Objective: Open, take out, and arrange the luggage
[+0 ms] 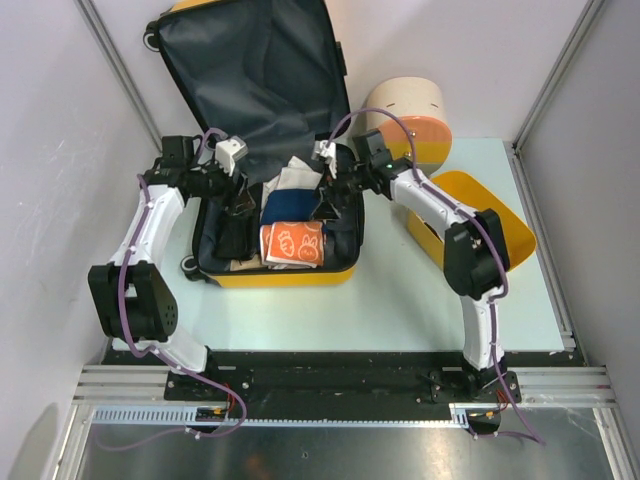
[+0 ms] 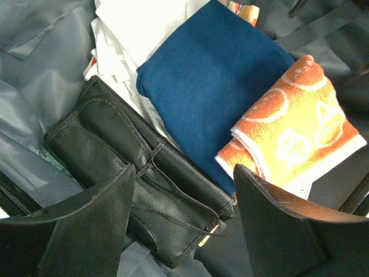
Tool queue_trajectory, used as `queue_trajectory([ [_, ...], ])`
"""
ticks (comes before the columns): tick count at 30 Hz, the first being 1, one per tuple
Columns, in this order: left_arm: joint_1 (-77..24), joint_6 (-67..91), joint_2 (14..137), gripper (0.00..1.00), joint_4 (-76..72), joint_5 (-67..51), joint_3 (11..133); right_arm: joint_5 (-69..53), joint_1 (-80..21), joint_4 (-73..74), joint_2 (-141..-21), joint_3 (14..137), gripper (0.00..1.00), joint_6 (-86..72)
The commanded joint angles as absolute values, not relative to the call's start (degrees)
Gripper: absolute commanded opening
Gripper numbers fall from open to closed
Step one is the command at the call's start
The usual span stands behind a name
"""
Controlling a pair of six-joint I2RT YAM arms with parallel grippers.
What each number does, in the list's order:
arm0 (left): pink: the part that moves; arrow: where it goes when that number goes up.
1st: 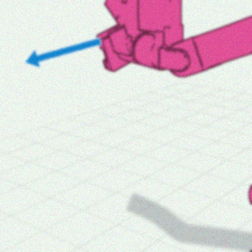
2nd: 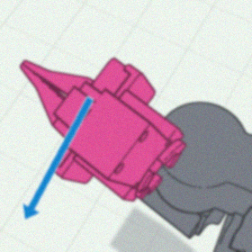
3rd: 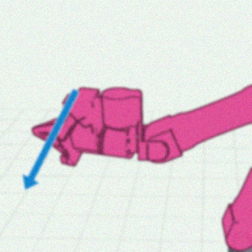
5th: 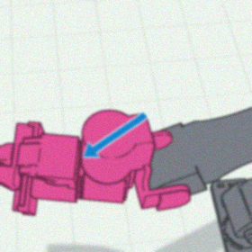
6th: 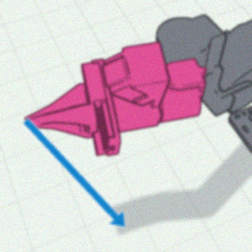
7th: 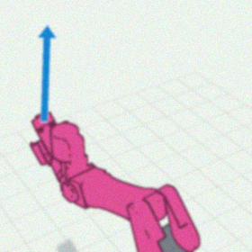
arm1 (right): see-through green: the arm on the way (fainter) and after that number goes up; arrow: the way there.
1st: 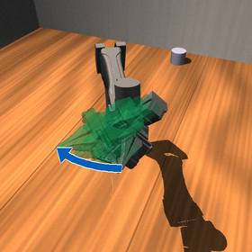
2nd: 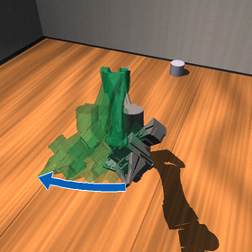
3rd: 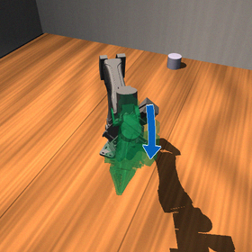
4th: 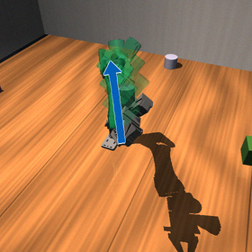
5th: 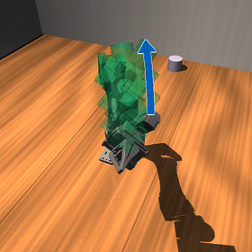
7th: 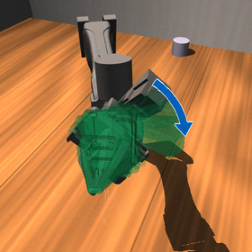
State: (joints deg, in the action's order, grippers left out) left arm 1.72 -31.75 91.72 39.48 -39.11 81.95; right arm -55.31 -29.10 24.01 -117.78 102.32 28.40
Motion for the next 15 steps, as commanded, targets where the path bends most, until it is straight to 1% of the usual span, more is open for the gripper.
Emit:
queue_trajectory([
  [1, 1.3, -30.1, 89.8, 0.74, 38.1, -39.2, 81.5, -55.0, -32.1, 21.1, -122.5, 107.3, 0.79, 22.4],
  [8, 1.1, -30.1, 88.6, 0.73, 37.9, -39.1, 79.9, -56.3, -33.6, 25.0, -127.4, 109.7, 0.78, 24.4],
  [13, 1.2, -30.8, 87.5, 0.73, 37.6, -38.9, 78.5, -58.5, -34.3, 30.5, -126.9, 110.1, 0.71, 28.8],
  [14, 1.2, -30.9, 87.4, 0.73, 37.5, -38.8, 78.3, -58.6, -34.7, 32.1, -126.6, 110.0, 0.68, 30.6],
  [15, 1.2, -31.1, 87.4, 0.73, 37.6, -38.9, 78.2, -58.5, -35.1, 33.1, -126.2, 109.8, 0.63, 32.1],
])
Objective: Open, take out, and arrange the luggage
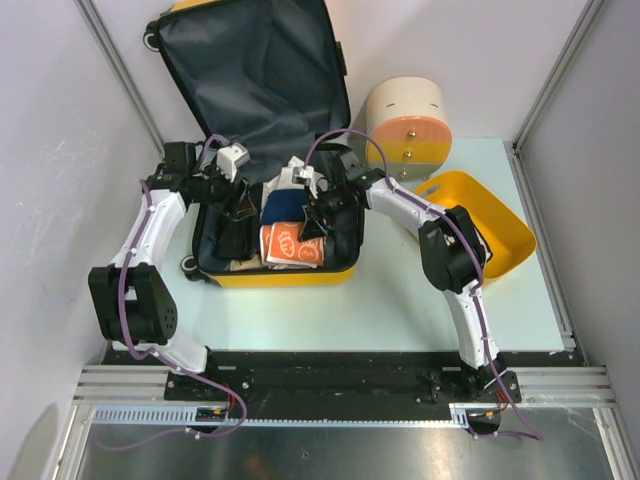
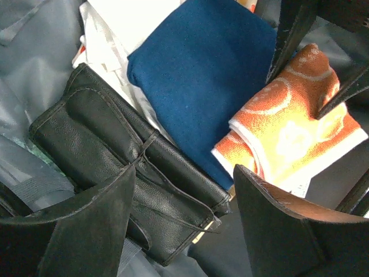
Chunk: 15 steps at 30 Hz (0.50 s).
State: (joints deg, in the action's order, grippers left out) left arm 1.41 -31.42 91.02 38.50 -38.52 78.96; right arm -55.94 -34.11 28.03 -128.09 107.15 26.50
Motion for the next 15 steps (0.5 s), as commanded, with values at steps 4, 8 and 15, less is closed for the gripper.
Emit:
queue_trajectory([
  [4, 1.2, -31.3, 87.2, 0.74, 37.4, -39.3, 78.0, -57.1, -36.5, 38.1, -124.5, 110.0, 0.31, 37.5],
  [8, 1.2, -31.9, 86.7, 0.73, 37.3, -39.7, 78.0, -55.6, -36.4, 38.4, -120.6, 110.0, 0.0, 36.4],
  [15, 1.1, -31.3, 86.0, 0.74, 36.8, -41.7, 78.7, -51.9, -27.6, 28.2, -107.2, 105.2, 0.0, 20.5],
])
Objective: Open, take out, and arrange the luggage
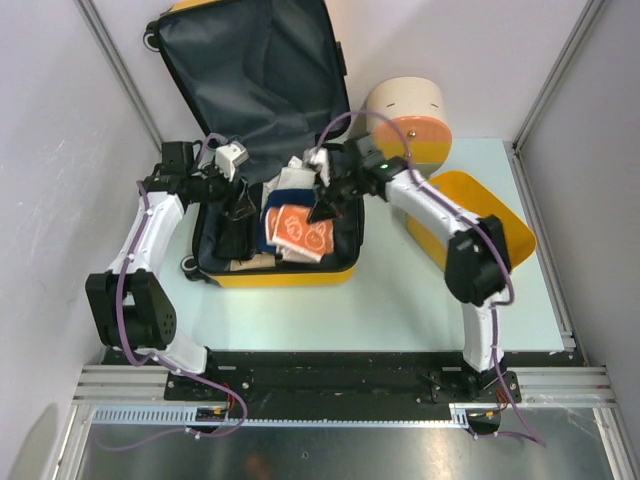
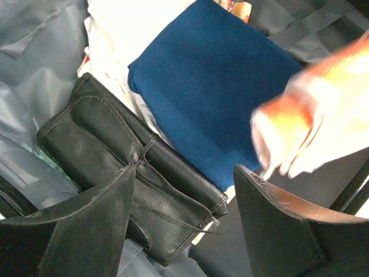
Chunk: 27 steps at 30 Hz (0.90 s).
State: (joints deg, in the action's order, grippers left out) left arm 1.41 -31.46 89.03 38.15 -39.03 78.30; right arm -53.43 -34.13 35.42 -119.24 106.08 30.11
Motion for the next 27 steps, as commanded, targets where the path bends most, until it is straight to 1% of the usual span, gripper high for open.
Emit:
queue_trajectory([
  [1, 0.8, -31.1, 86.0, 0.74, 36.7, -41.8, 78.9, -51.4, -24.3, 27.7, -105.6, 104.7, 0.0, 17.9],
  [6, 0.5, -31.1, 86.5, 0.74, 36.2, -42.2, 80.2, -48.8, -13.8, 28.4, -96.0, 98.5, 0.0, 14.7],
  [7, -1.1, -31.1, 86.7, 0.73, 36.1, -42.4, 80.2, -48.5, -12.1, 28.8, -94.9, 97.7, 0.0, 14.5],
  [8, -1.5, -31.1, 87.0, 0.73, 36.0, -42.7, 80.5, -48.3, -8.4, 30.8, -93.9, 97.1, 0.0, 14.8],
  [11, -2.5, -31.2, 87.8, 0.74, 35.9, -43.0, 81.2, -47.5, -2.1, 34.6, -91.1, 95.1, 0.0, 17.4],
  [13, -3.4, -31.2, 88.6, 0.73, 35.8, -42.9, 81.8, -47.3, 0.1, 35.6, -89.3, 92.9, 0.0, 18.4],
  [15, -4.0, -31.2, 89.2, 0.74, 35.8, -43.1, 82.2, -47.5, 4.2, 36.8, -88.6, 91.4, 0.0, 19.1],
  [19, -4.7, -31.1, 89.8, 0.74, 35.7, -42.8, 83.4, -49.2, 8.3, 38.9, -88.2, 86.9, 0.0, 21.6],
  [23, -5.0, -31.0, 90.3, 0.74, 35.6, -42.3, 83.8, -51.8, 11.2, 44.6, -89.7, 84.3, 0.0, 25.3],
  [27, -5.1, -30.7, 90.5, 0.74, 35.7, -41.8, 83.5, -52.8, 14.1, 46.3, -93.8, 81.1, 0.0, 27.3],
])
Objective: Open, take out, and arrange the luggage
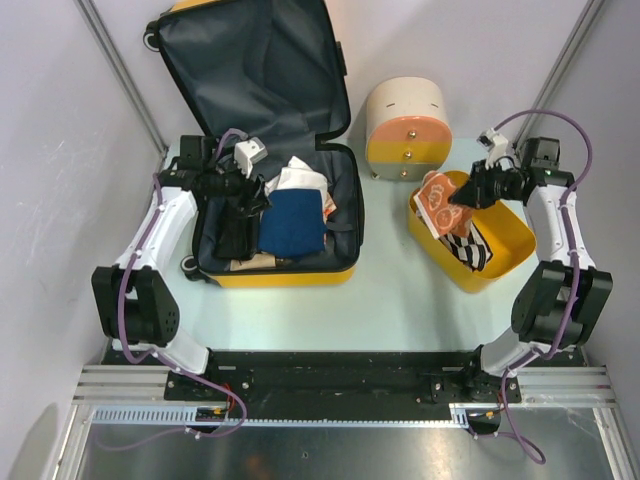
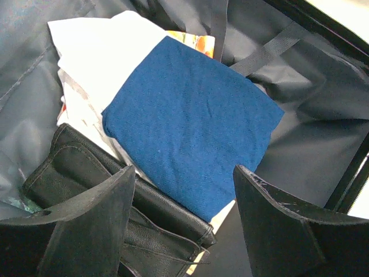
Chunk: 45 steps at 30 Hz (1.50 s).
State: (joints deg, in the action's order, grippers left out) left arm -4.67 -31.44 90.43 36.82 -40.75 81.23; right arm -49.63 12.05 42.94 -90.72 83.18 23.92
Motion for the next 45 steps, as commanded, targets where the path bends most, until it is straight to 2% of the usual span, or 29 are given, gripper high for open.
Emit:
queue_trajectory([
  [1, -5.2, -30.5, 90.6, 0.74, 35.7, -41.7, 83.4, -52.5, 14.9, 46.3, -95.0, 81.0, 0.0, 27.6],
  [5, -5.4, -30.3, 91.3, 0.74, 35.7, -41.2, 83.5, -49.9, 15.6, 42.0, -100.7, 81.0, 0.0, 27.2],
  [11, -6.6, -30.3, 93.2, 0.76, 35.7, -37.4, 83.5, -37.9, 15.0, 27.2, -106.4, 81.0, 0.02, 23.8],
  [13, -7.6, -30.5, 94.6, 0.77, 35.7, -35.6, 83.8, -34.2, 14.7, 23.7, -107.4, 81.1, 0.18, 24.3],
  [14, -8.1, -30.7, 95.0, 0.77, 35.7, -34.5, 83.8, -33.3, 14.4, 23.3, -107.7, 81.1, 0.37, 24.7],
  [17, -10.0, -33.6, 95.6, 0.76, 35.7, -33.5, 83.0, -30.9, 13.3, 24.5, -107.5, 81.5, 0.6, 25.7],
  [22, -13.9, -47.3, 93.9, 0.75, 35.6, -32.7, 76.2, -30.8, 12.8, 27.8, -103.3, 81.6, 0.75, 25.0],
  [27, -15.9, -57.2, 94.7, 0.77, 35.2, -31.0, 72.4, -31.5, 12.3, 29.1, -96.6, 81.7, 0.96, 23.1],
  [39, -19.9, -76.2, 99.1, 0.84, 28.8, -22.1, 64.1, -38.2, 3.6, 24.6, -91.8, 84.5, 0.99, 16.6],
  [45, -20.2, -76.5, 99.1, 0.86, 28.7, -22.1, 63.6, -39.9, 0.2, 22.9, -93.5, 84.5, 0.99, 17.7],
])
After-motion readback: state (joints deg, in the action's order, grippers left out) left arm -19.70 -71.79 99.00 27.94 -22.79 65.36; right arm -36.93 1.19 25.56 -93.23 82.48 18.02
